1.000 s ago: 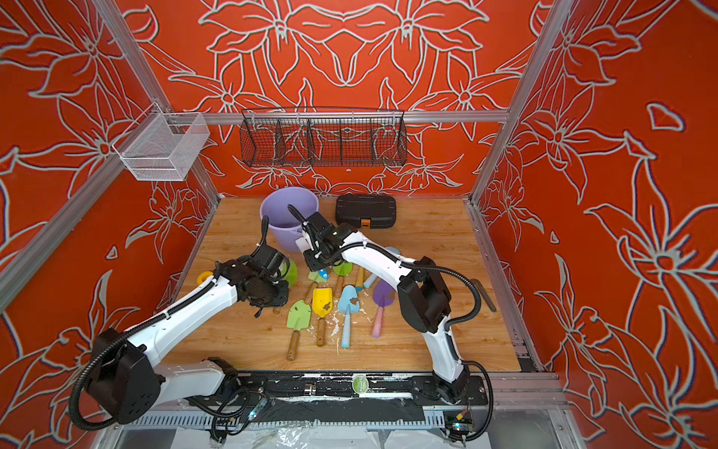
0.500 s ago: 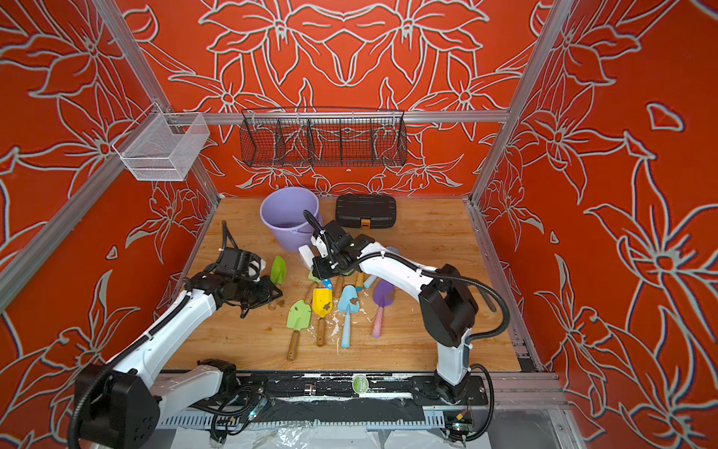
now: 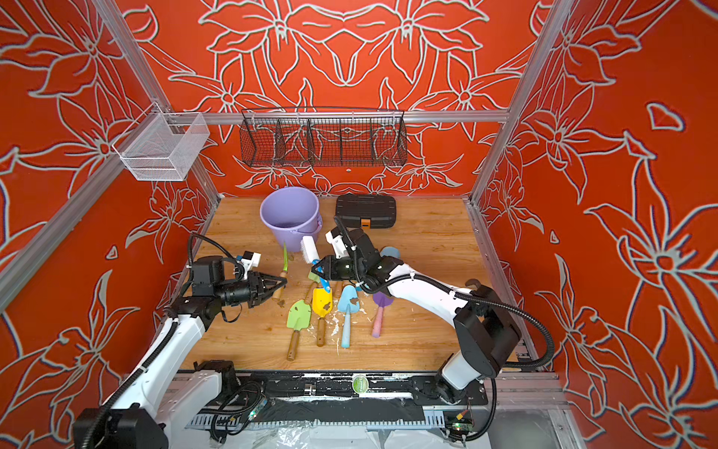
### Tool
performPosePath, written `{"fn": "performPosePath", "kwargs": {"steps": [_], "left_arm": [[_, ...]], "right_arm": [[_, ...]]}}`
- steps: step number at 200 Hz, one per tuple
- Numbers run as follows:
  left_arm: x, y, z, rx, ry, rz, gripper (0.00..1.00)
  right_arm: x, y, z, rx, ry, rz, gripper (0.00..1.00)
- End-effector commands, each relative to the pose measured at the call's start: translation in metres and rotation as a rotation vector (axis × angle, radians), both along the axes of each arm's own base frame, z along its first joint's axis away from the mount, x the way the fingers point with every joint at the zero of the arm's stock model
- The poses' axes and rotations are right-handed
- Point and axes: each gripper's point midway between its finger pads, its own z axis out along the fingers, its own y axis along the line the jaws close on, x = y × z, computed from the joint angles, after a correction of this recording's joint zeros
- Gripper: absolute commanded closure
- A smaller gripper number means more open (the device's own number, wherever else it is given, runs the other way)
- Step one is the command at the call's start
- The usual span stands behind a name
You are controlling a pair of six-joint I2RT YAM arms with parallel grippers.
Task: Brush the soil off the hand trowel and place it into the bucket
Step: Brush off the soil from the hand trowel.
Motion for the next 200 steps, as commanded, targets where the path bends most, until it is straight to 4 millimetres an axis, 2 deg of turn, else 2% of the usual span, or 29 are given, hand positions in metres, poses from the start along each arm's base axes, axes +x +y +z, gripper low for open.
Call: {"fn": "performPosePath", "kwargs": {"steps": [1,58,76,122,160,181,200], "left_arm": [[-0.007,-0.005,0.021,-0.067,-0.063,-0.056,1.00],[-0.005,-0.008,0.028,-0.126,-0.098,-0.094,1.00],[-0.005,-0.007,0.028,-0.125,-0.098,-0.093,1.00],[-0.001,-0.005,0.028,-0.122,-0.098,-0.075,1.00],[0.001,-0.003,0.028,-0.121,-0.101,-0.062,1.00],[0.002,-0.001,0.025,-0.115,-0.090,-0.052,1.00],[0.003,0.000,0.021,-0.109,-0.080,-0.051,1.00]], "right_arm": [[0.001,0.010,0.048,0.176,-0.040,0.019,1.00],[-0.007,0.027,0.081,0.416,0.015,0.095,1.00],[-0.007,0.032,0.081,0.463,0.045,0.108,1.00],[-0.008,0.039,0.065,0.461,0.096,0.115,1.00],[-0.010,0.046,0.041,0.446,0.151,0.111,1.00],[-0.015,0.054,0.025,0.416,0.181,0.122,1.00],[-0.017,0.054,0.002,0.365,0.218,0.104,1.00]]}}
